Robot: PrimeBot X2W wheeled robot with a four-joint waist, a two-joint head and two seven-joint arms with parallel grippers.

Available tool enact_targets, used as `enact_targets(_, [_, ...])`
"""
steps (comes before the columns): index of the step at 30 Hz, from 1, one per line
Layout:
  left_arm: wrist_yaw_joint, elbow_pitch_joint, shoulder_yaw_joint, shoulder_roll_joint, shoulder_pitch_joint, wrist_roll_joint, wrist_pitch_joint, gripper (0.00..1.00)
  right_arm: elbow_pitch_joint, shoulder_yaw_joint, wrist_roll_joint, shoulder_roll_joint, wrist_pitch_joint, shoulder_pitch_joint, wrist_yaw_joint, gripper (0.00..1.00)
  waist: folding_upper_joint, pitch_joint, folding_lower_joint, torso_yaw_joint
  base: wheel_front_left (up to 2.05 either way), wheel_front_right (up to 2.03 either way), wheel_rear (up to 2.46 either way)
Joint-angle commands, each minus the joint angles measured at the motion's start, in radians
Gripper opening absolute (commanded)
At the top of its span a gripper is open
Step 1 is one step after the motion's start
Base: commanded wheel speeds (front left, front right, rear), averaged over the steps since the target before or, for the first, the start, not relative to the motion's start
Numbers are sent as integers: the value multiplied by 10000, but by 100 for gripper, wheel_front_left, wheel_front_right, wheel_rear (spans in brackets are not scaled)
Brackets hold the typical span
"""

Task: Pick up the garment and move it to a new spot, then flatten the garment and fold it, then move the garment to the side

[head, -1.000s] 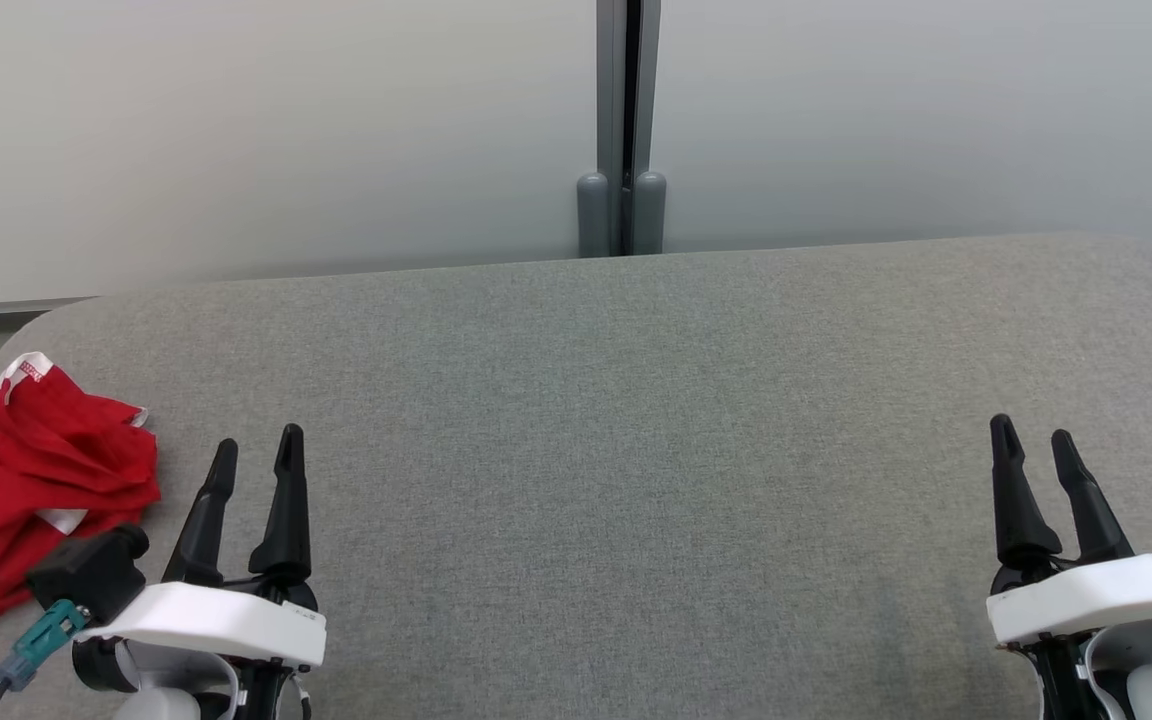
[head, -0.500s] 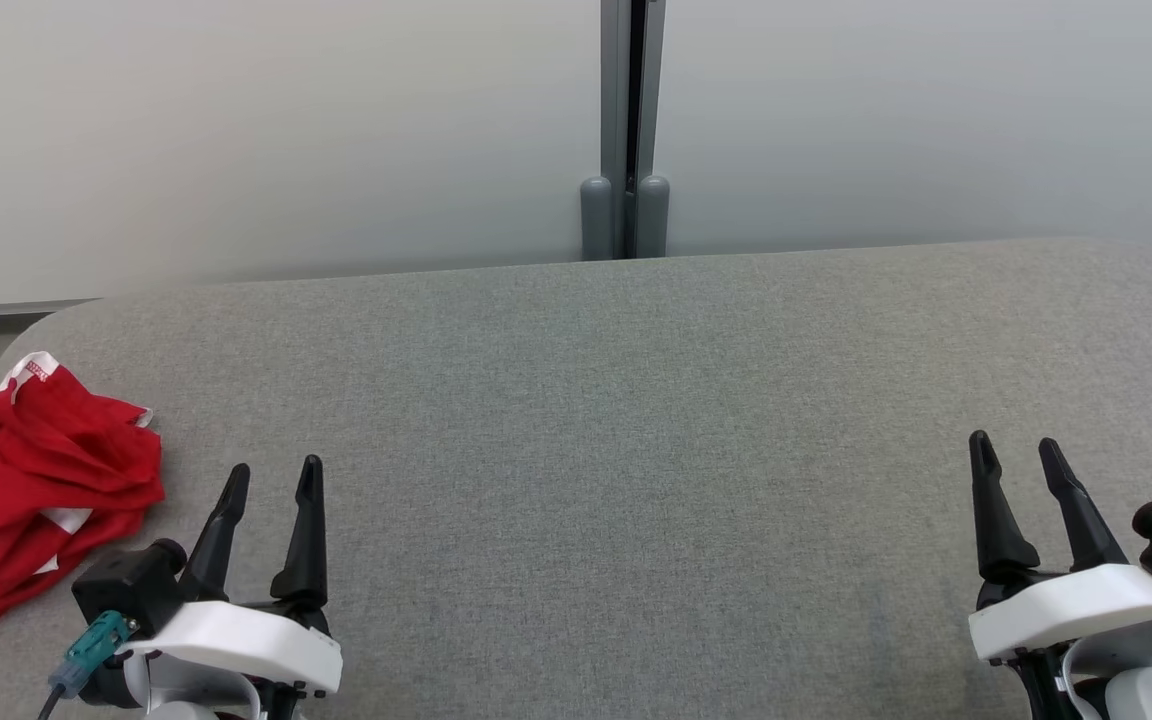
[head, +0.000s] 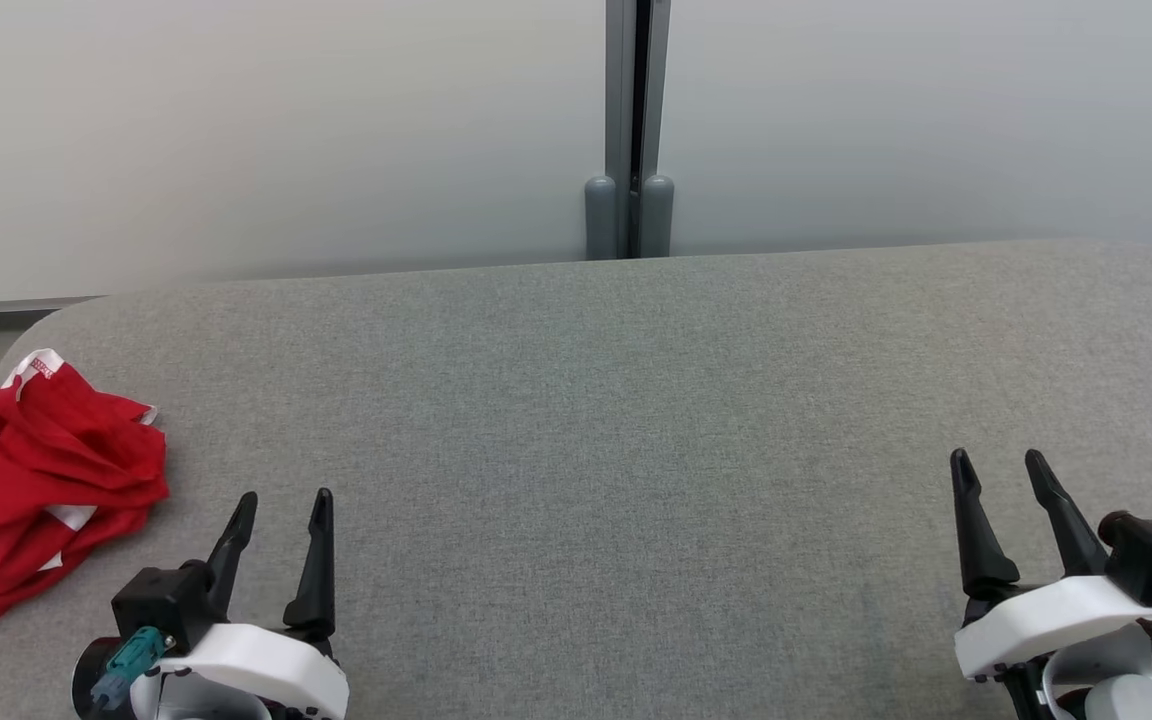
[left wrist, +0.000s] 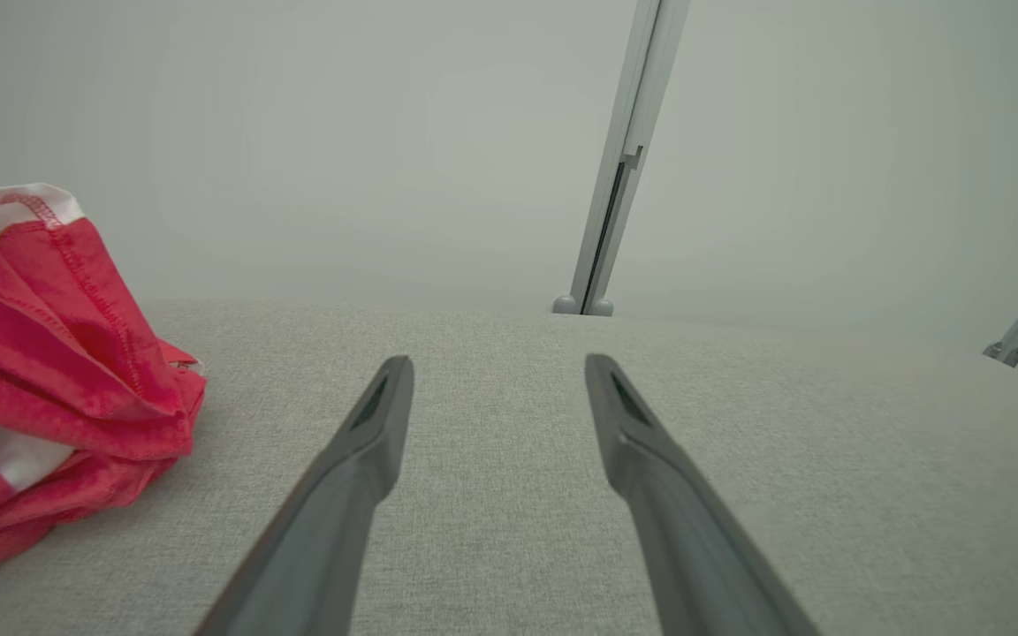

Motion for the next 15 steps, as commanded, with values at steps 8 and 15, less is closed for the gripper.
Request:
enact_targets(8, [85, 161, -64, 52, -206, 771, -224, 100, 248, 75, -780, -13, -194, -107, 3, 100, 0, -4, 0, 14, 0, 0, 0])
enact_targets(15, [121, 249, -53, 14, -179, 1138, -344, 100, 377, 120, -1137, 11, -252, -154, 3, 100, 0, -1, 0, 13, 0, 0, 0])
